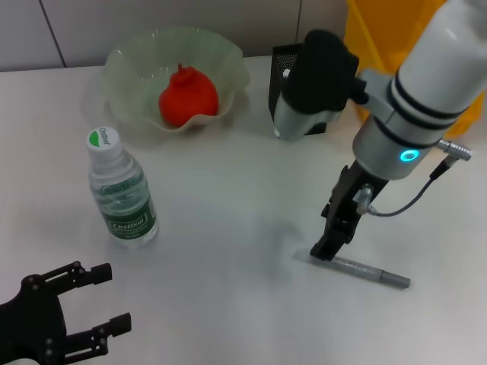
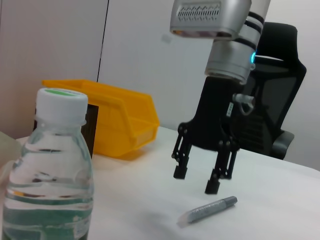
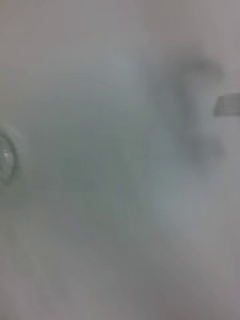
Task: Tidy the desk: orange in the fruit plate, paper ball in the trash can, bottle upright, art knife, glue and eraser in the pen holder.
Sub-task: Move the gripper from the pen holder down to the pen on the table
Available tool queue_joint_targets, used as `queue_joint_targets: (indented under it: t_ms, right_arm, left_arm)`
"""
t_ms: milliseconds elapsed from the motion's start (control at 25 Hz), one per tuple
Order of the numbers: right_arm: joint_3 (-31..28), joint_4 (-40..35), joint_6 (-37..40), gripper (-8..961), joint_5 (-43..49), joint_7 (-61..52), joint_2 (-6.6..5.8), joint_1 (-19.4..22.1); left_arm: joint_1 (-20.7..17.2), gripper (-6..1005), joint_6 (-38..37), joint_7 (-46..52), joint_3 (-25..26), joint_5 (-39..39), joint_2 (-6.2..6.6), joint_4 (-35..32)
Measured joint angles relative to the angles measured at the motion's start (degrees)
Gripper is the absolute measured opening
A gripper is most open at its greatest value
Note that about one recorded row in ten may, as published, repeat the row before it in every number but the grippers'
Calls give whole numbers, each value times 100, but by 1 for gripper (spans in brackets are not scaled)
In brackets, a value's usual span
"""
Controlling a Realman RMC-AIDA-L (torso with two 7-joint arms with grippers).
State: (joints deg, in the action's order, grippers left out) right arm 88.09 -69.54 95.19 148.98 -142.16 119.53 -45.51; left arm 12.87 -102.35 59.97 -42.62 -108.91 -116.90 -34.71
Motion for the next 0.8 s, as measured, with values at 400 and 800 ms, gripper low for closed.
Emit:
queue_joint_targets:
  t_ms: [400,800]
  right_arm:
    - [967,338,-443,677,42,-683,0,-64]
    - [1218,611,-658,637,49,-927,9,-125]
  left_arm:
    - [-39,770,18,-59,48,-7,-31,-1]
    - [-40,770,102,-71,50,-7,-53,-1]
